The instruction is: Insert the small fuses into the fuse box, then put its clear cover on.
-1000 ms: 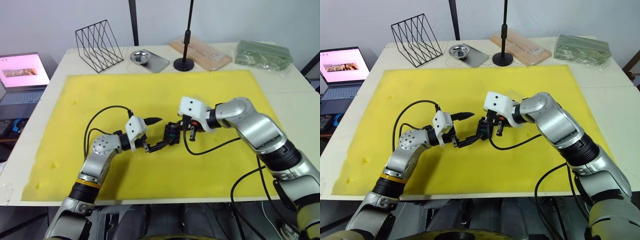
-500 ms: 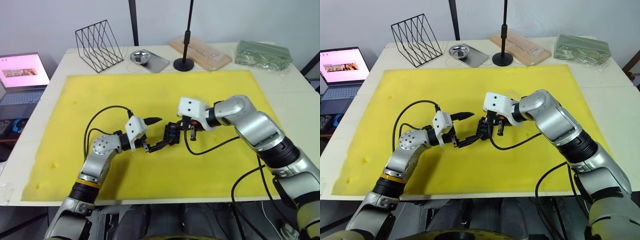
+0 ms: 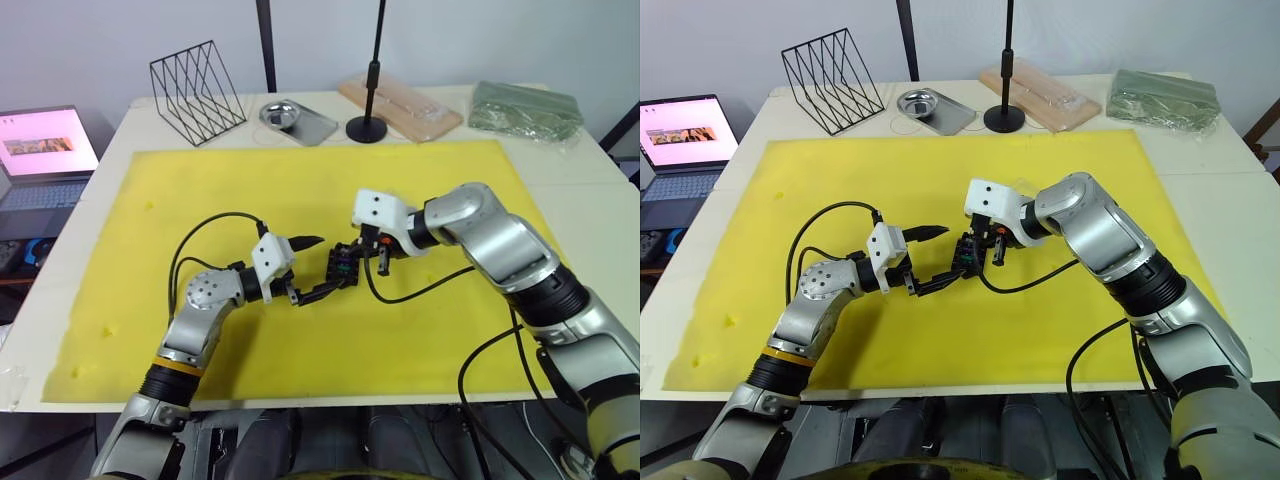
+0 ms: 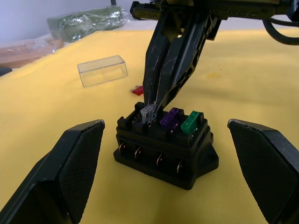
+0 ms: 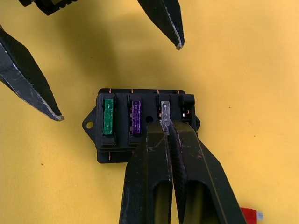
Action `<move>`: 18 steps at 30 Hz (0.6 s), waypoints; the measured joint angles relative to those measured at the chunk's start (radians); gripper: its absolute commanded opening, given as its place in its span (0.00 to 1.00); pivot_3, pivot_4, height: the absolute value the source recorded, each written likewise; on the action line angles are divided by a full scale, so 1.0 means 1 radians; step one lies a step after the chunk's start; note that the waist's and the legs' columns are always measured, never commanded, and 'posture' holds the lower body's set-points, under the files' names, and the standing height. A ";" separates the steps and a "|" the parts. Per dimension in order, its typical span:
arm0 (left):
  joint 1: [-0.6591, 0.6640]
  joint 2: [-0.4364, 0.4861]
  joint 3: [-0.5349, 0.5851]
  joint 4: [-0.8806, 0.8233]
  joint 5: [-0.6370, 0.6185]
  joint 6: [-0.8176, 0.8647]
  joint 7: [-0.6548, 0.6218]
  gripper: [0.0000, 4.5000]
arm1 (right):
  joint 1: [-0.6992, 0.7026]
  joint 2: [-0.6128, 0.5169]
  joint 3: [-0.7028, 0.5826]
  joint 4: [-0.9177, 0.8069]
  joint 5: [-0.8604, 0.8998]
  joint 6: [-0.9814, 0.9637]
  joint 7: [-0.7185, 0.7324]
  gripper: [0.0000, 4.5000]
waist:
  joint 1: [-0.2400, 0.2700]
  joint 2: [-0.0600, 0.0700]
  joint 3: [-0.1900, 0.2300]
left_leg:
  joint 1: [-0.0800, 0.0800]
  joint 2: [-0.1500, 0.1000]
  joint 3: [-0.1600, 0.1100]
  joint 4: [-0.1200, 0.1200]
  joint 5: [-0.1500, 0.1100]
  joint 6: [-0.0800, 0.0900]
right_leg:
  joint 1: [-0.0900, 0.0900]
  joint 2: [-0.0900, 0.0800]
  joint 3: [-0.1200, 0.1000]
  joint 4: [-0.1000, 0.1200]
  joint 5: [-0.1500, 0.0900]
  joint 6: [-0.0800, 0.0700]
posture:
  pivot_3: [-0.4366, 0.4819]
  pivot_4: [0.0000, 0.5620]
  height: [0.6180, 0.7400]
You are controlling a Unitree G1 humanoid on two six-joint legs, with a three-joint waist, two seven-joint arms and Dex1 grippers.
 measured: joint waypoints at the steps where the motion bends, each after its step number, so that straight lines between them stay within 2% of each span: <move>1: 0.000 0.000 0.000 0.002 0.000 0.000 0.000 1.00 | 0.000 -0.001 0.000 0.000 0.000 -0.001 0.001 0.01 | 0.000 0.000 0.000 | 0.000 0.000 0.000 0.000 0.000 0.000 | 0.000 0.000 0.000 0.000 0.000 0.000 | 0.48 0.27 1.00; 3: -0.001 -0.001 0.000 0.002 0.000 -0.001 -0.001 1.00 | 0.000 -0.002 0.000 -0.001 -0.002 -0.005 0.004 0.01 | 0.000 0.000 0.000 | 0.000 0.000 0.000 0.000 0.000 0.000 | 0.000 0.000 0.000 0.000 0.000 0.000 | 0.48 0.27 1.00; 7: -0.001 -0.001 0.000 0.002 0.001 -0.002 -0.002 1.00 | 0.006 -0.002 0.000 -0.001 -0.008 -0.008 0.006 0.22 | 0.001 0.000 0.000 | 0.000 0.000 0.000 0.000 0.000 0.000 | 0.000 0.000 0.000 0.000 0.000 0.000 | 0.48 0.27 1.00; 18: -0.001 -0.001 0.000 0.002 0.002 -0.006 -0.003 1.00 | 0.013 -0.003 -0.006 -0.007 -0.007 -0.005 0.003 0.22 | 0.000 0.000 0.000 | 0.000 0.000 0.000 0.000 0.000 0.000 | 0.000 0.000 0.000 0.000 0.000 0.000 | 0.48 0.27 1.00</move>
